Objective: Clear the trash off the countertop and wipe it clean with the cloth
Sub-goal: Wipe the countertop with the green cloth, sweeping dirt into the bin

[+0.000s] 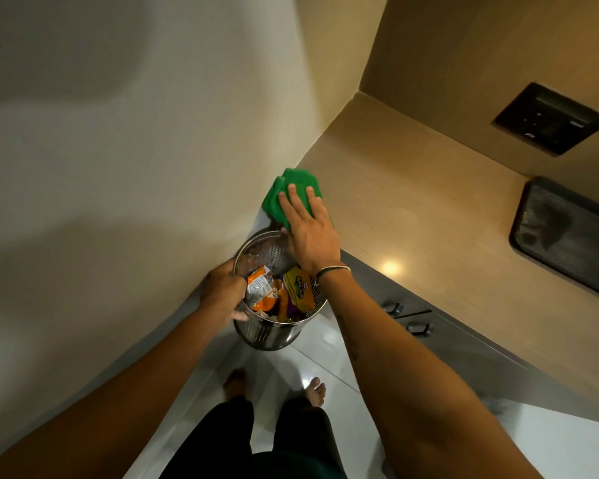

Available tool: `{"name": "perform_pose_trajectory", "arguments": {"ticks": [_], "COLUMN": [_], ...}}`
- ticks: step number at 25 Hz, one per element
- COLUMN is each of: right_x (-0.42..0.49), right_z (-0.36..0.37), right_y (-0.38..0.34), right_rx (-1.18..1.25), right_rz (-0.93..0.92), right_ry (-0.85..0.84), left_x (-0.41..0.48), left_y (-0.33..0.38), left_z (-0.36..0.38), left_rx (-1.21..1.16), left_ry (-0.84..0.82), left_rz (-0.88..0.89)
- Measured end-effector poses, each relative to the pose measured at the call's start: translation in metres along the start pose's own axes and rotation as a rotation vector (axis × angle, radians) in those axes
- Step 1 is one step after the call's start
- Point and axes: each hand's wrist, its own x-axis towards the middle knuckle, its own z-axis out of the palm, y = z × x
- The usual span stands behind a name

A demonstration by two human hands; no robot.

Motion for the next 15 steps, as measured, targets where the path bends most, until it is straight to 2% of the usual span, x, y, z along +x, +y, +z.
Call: {"name": "perform_pose_trajectory", "arguments": {"ticks": [3, 5, 8, 12, 15], "right_x": [-0.012, -0.031, -0.075, -0.129, -0.165], "right_z": [0.003, 0.012, 0.032, 0.061, 0.097], "right_y": [0.001, -0.007, -0.022, -0.028, -0.026], "right_rx": [-0.118, -0.125, 0.059, 0.265, 0.297], "right_rz": [-0.271, -0.383, -0.317, -0.111, -0.128], "right_ry": [-0.022, -0.085, -0.180, -0.148, -0.262], "left_x": [-0.001, 0.000, 0.002, 0.007, 0.024], "left_y": [-0.002, -0.008, -0.031, -0.069, -0.107], "left_z": [0.001, 0.002, 0.002, 0.009, 0.018], "left_rx": [-0.017, -0.043, -0.084, -0.042, 0.060], "left_ry": [0.013, 0.016, 0.042, 0.064, 0.054], "left_rz": [0.004, 0.003, -0.001, -0.014, 0.000]}}
